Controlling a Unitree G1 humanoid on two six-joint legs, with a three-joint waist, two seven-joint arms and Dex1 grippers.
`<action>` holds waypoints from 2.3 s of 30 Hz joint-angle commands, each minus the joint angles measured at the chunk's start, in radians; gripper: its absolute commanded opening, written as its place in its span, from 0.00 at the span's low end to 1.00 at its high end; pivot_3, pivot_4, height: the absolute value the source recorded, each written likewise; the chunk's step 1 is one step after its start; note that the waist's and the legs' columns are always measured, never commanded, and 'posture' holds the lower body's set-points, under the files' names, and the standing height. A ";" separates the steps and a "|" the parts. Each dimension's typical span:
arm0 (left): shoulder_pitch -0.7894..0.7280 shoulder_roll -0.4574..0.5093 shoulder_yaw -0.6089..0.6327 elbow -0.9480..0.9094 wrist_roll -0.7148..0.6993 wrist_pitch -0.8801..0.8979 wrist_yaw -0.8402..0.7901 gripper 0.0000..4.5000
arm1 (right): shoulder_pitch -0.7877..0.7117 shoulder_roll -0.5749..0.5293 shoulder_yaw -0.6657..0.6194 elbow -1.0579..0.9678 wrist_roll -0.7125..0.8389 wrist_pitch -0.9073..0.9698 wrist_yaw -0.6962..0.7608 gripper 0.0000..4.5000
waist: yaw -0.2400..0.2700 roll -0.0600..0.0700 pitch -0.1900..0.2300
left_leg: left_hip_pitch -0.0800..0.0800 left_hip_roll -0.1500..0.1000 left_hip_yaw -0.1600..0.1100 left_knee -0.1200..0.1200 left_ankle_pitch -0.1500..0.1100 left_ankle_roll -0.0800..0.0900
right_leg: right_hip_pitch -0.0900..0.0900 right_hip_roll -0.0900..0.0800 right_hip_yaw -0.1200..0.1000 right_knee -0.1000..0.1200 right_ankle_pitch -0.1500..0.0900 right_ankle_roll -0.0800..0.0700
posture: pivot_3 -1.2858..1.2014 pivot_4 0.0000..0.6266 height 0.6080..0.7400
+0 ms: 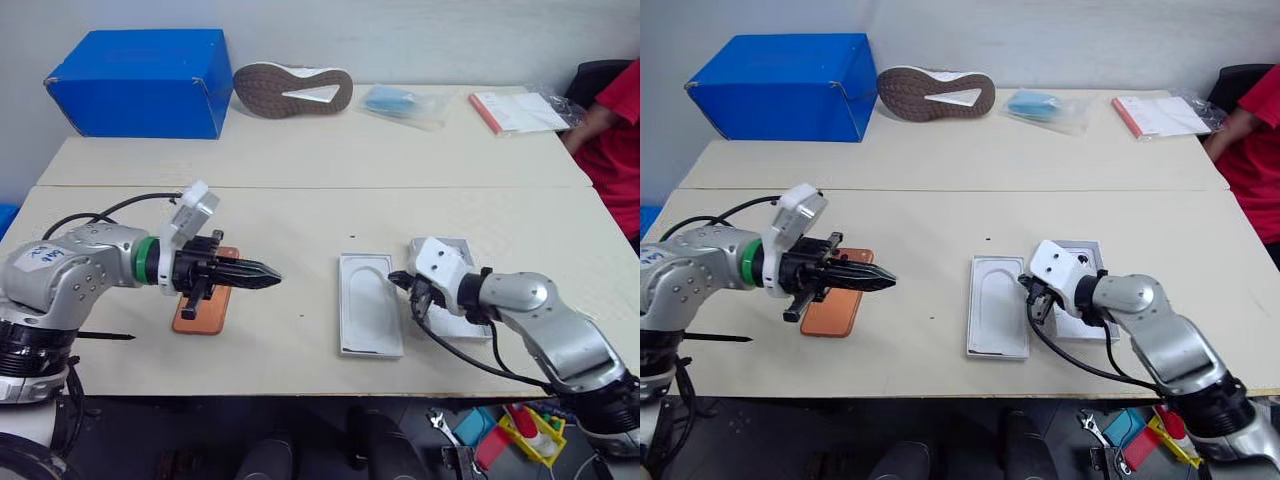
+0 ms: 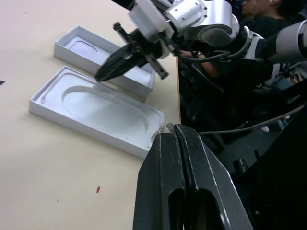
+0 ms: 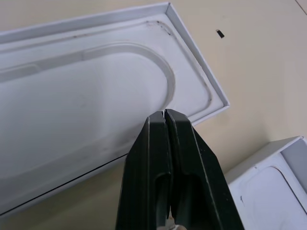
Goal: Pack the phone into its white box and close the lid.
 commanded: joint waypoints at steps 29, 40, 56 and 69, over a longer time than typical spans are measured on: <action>0.165 0.181 0.137 0.249 0.107 0.109 -0.110 0.32 | -0.066 0.131 -0.071 -0.196 0.301 0.108 0.186 0.43 | -0.019 0.000 0.000 | -0.004 0.000 0.001 0.001 0.000 0.000 | -0.006 0.001 0.001 0.006 0.000 0.000 | 0.52 0.24 1.00; 0.039 0.304 0.048 0.663 0.259 0.204 -0.193 1.00 | -0.212 0.287 0.156 0.040 0.128 -0.055 0.191 0.82 | -0.021 -0.001 -0.001 | -0.004 -0.001 0.001 0.001 0.000 0.000 | -0.008 0.000 -0.009 0.008 0.000 -0.001 | 0.52 0.24 1.00; -0.144 0.089 -0.192 0.882 0.534 0.165 -0.214 1.00 | -0.356 0.546 0.379 0.476 -0.204 -0.377 0.178 0.01 | -0.023 0.002 -0.004 | -0.002 -0.009 0.002 0.003 0.002 0.001 | -0.009 -0.010 -0.018 0.018 -0.001 -0.002 | 0.52 0.24 1.00; -0.077 -0.024 -0.182 0.650 0.468 0.368 -0.197 1.00 | -0.369 0.575 0.394 0.575 -0.319 -0.443 0.198 0.01 | -0.021 0.013 -0.017 | -0.002 -0.020 -0.002 0.003 0.006 0.009 | -0.008 -0.019 -0.025 0.022 -0.001 -0.002 | 0.52 0.24 1.00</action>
